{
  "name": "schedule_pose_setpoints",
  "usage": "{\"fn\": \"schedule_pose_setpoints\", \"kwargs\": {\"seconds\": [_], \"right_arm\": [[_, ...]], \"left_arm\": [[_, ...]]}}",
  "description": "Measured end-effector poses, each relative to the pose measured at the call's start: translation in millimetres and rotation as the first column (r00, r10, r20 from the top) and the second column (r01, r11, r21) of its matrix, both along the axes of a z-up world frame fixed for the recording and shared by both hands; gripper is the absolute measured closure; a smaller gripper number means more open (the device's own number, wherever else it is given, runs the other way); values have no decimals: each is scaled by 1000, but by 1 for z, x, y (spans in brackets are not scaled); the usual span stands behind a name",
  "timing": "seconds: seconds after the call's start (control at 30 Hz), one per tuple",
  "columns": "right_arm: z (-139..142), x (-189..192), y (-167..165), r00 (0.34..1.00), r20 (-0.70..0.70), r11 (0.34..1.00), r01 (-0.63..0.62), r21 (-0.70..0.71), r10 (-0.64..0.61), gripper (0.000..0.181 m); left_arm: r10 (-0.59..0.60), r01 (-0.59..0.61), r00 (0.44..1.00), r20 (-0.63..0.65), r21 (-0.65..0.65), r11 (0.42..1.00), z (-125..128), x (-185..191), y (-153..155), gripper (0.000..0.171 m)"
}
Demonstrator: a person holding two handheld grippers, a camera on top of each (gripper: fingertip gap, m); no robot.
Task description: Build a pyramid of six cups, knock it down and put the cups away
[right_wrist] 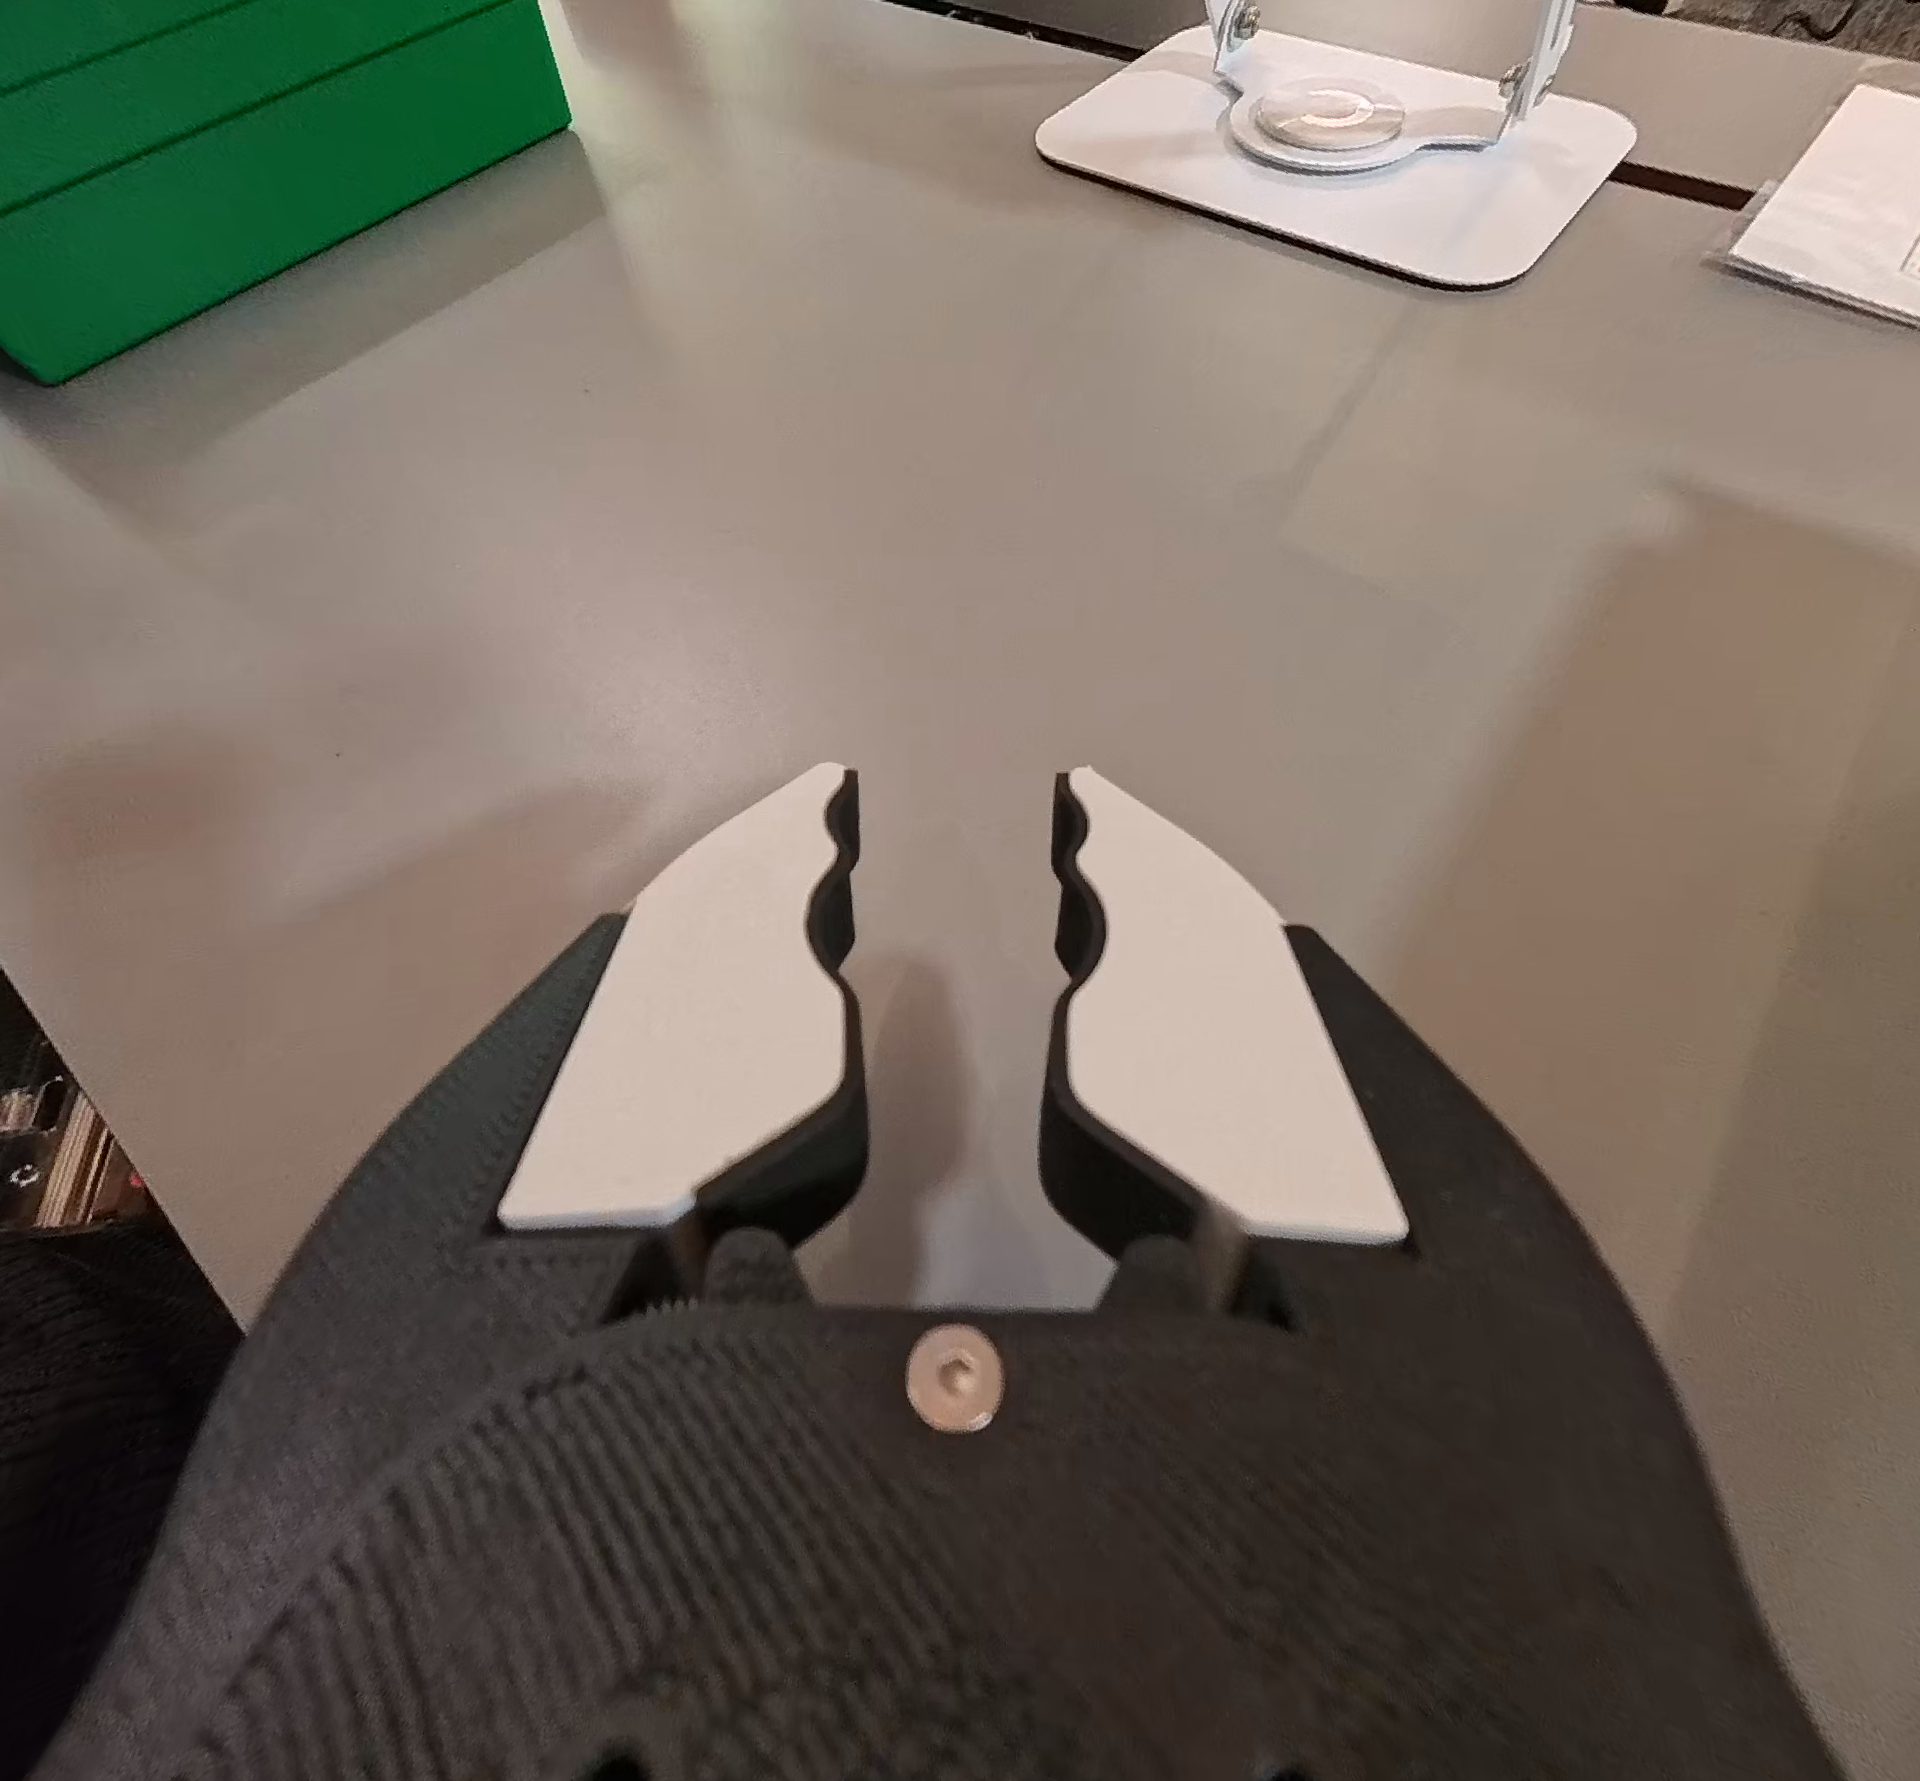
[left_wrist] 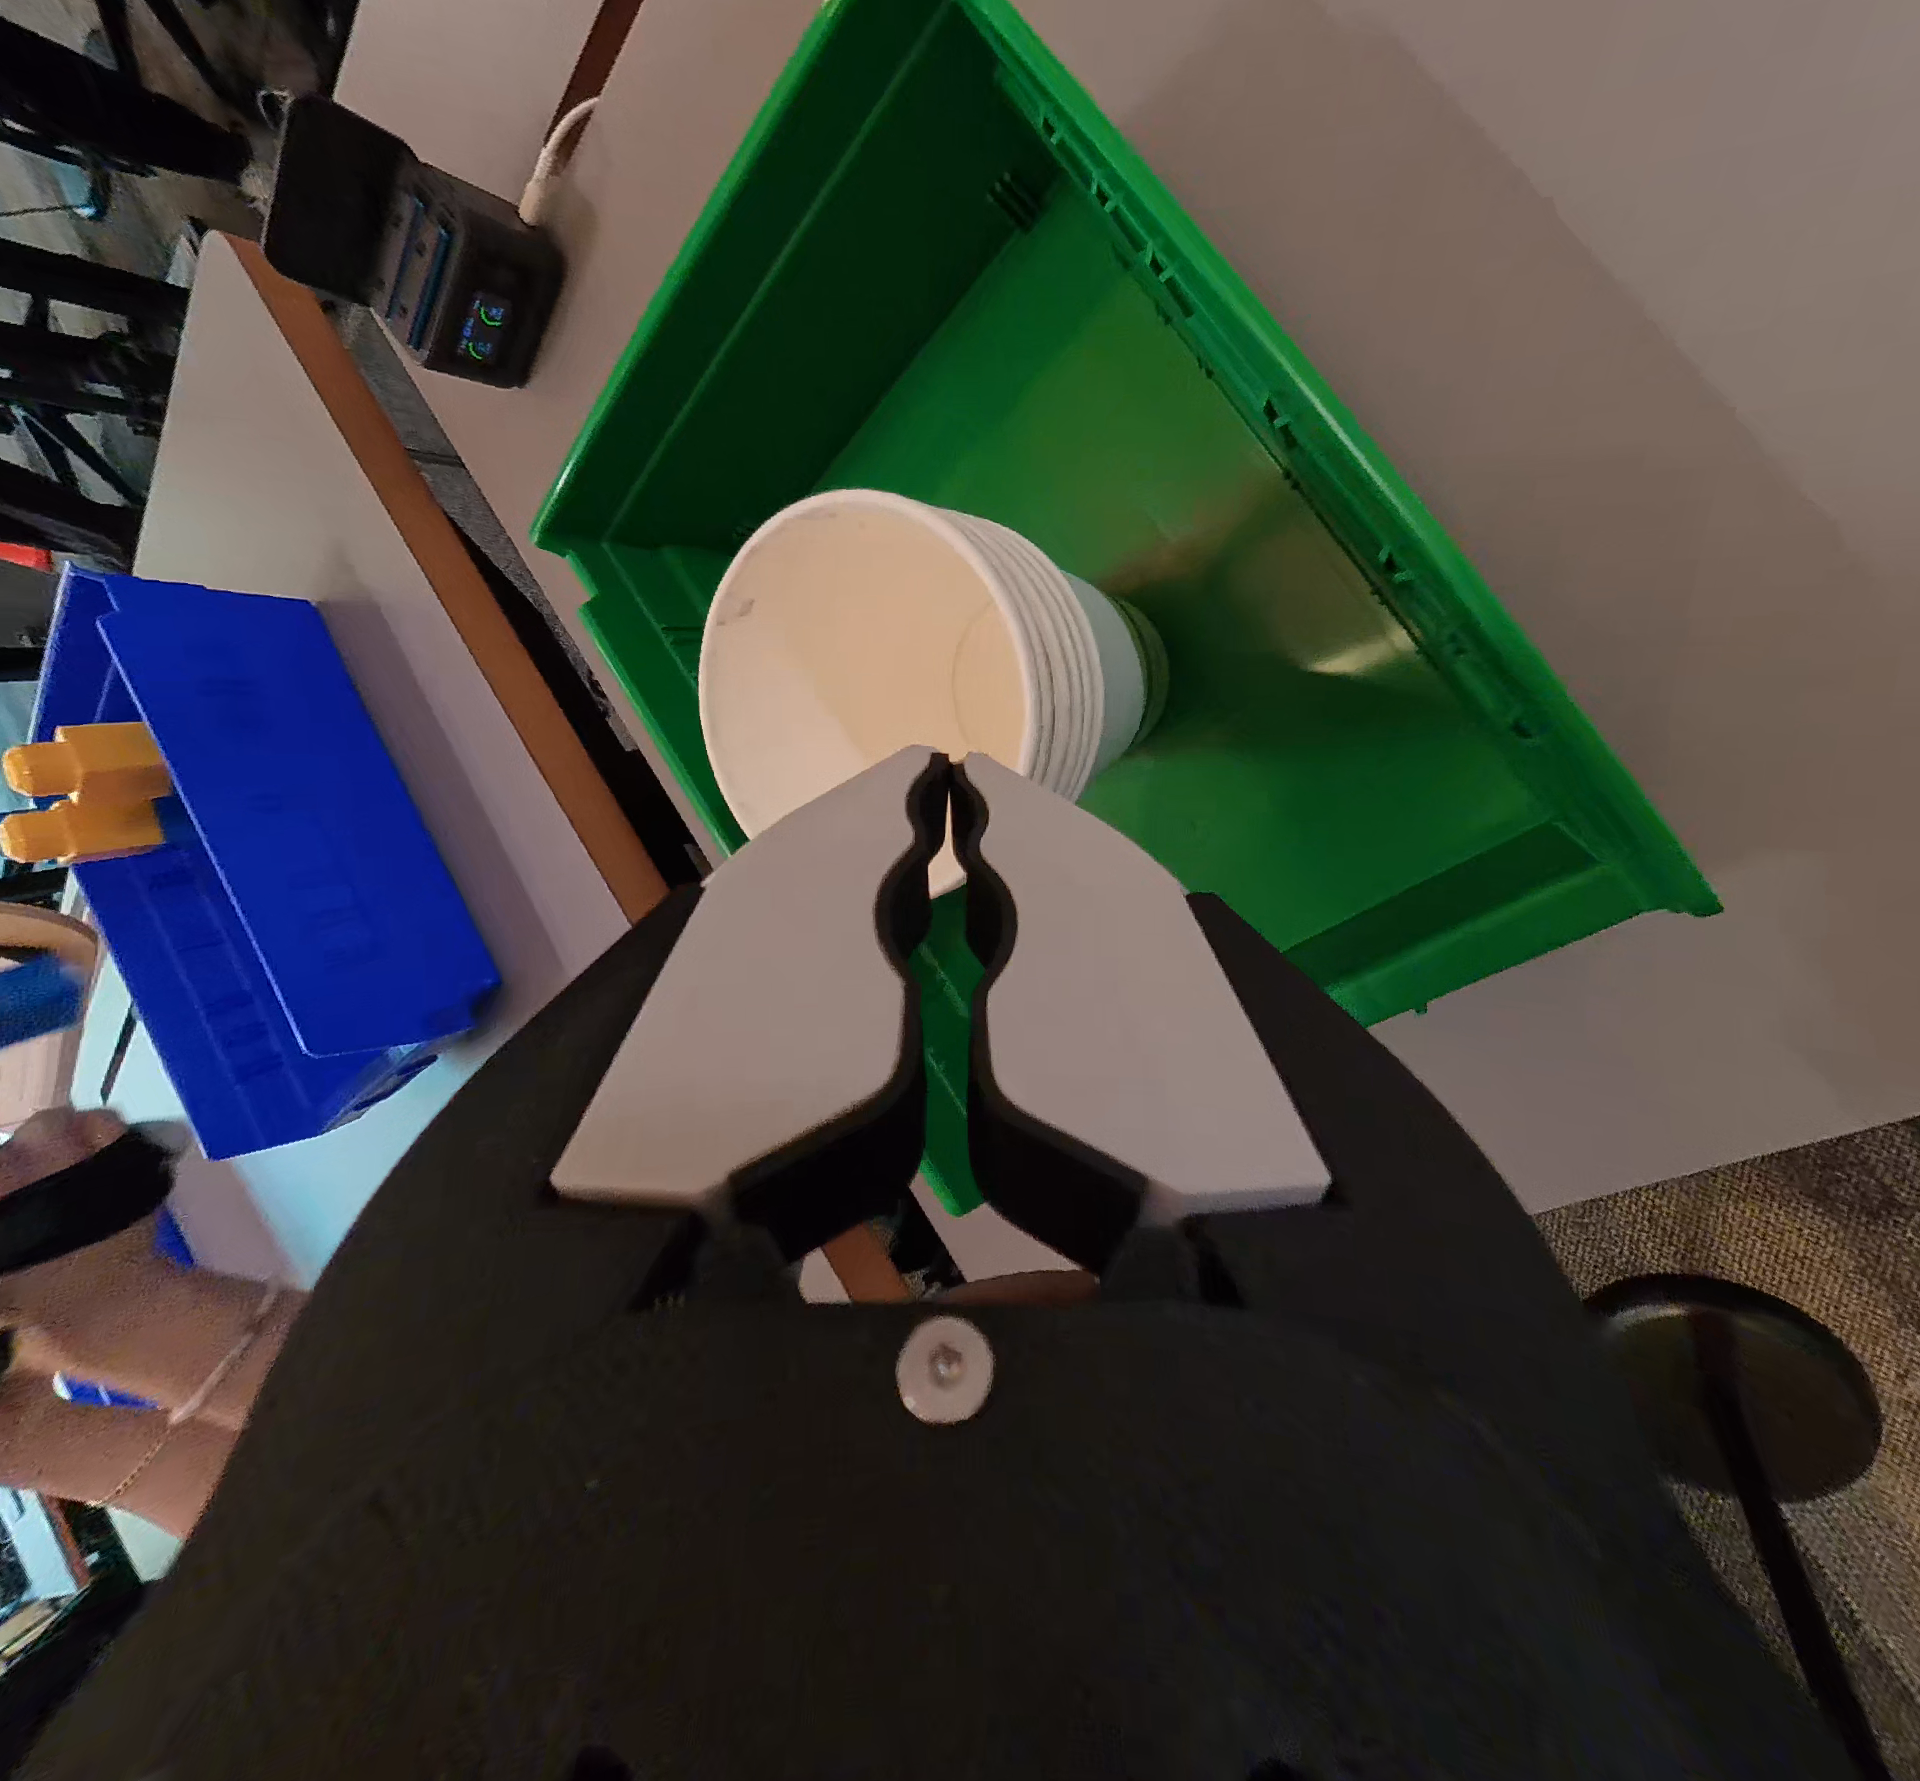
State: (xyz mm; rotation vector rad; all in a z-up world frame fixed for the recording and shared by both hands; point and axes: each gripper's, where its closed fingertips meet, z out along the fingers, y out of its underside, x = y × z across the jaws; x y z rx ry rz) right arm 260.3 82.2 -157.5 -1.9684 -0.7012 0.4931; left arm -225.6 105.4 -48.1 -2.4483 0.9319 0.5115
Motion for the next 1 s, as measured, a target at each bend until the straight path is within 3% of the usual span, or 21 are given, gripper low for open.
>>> {"fn": "schedule_pose_setpoints", "kwargs": {"seconds": [0.13,0.5,1.0], "right_arm": [[0,0,0,1000,1,1000,-2,-1,2,145],[0,0,0,1000,6,1000,-2,1,2,145],[-1,0,0,1000,10,1000,-5,2,5,145]], "left_arm": [[-18,18,1000,4,-23,1000,-7,2,-4,161],[-24,24,1000,1,-33,999,-20,6,0,163],[-6,6,1000,9,-28,1000,-15,6,1,166]]}}
